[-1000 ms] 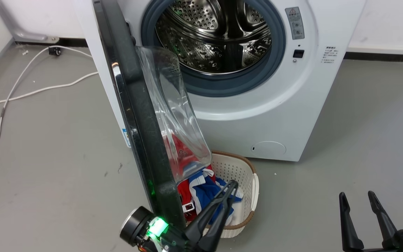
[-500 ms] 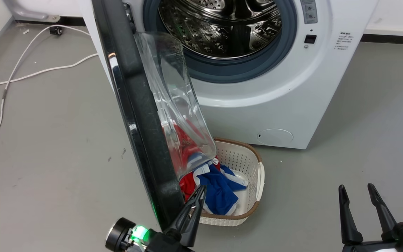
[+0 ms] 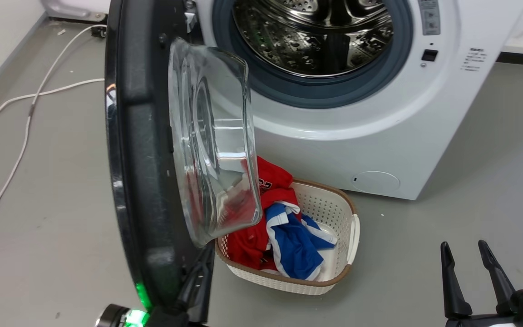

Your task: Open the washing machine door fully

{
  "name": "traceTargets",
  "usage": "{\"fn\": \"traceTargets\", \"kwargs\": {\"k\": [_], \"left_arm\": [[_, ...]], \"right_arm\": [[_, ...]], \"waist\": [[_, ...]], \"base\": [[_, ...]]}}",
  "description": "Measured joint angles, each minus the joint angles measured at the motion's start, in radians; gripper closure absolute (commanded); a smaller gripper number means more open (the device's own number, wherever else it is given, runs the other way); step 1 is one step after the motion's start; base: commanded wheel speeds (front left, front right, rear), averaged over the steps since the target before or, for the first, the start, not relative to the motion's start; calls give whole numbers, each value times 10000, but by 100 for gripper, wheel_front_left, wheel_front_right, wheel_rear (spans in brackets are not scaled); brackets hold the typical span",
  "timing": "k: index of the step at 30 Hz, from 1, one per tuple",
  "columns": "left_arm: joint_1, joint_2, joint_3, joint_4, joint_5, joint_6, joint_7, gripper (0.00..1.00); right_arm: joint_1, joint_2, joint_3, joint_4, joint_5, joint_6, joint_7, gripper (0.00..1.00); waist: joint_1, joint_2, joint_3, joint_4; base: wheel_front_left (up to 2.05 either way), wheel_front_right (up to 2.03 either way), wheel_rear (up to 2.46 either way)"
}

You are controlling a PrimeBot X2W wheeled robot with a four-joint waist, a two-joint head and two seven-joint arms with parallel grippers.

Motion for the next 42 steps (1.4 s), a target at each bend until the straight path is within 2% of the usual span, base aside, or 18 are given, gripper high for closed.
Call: {"fn": "traceTargets", "kwargs": {"k": [8,16,35,42], "left_arm": [[279,73,1049,-144,-81,291,0,100],[396,265,2268,-92,-245,336,2,100],[-367,474,5009,750,-485,422,0,100],[-1024,673,5958,1329,-640,232,2,100]], "right_arm": [[4,0,-10,21,0,0,0,0],[-3,-2,19,44,-25,2,0,0],[-163,-2,12,0,-311,0,0,0],[-325,0,52,-10,-389,2,0,0]], "waist": [[0,0,16,424],[0,0,55,690],[0,0,523,636],[0,0,750,575]], "base": [[0,0,0],[0,0,0],[0,0,0],[0,0,0]]}}
